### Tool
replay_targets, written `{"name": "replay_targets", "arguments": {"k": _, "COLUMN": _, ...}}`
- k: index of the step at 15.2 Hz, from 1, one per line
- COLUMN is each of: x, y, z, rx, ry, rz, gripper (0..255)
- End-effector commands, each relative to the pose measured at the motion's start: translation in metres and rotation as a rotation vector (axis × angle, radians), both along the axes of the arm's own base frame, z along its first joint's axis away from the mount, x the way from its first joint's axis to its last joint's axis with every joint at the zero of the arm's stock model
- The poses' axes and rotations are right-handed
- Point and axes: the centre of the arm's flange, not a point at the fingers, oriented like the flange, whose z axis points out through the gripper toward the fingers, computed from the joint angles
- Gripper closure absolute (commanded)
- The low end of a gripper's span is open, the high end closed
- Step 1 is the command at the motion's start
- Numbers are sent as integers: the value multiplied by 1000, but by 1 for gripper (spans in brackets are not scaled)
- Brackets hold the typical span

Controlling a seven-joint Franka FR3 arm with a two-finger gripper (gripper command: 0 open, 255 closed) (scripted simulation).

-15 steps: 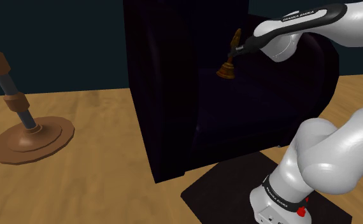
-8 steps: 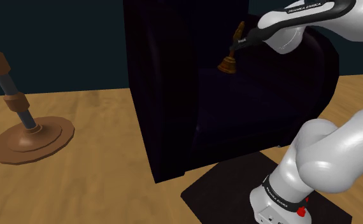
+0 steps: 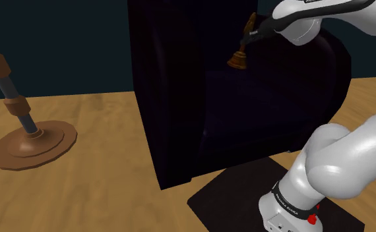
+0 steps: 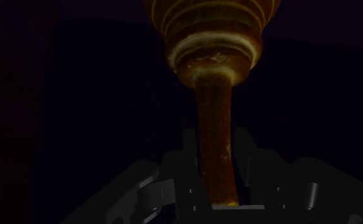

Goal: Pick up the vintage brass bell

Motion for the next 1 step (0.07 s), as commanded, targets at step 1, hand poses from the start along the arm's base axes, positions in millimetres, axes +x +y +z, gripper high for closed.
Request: {"name": "replay_targets", "arguments": {"k": 1, "x": 0, "y": -1, "z": 3, "rx": 0, "ry": 0, "rz": 0, "gripper": 255}}
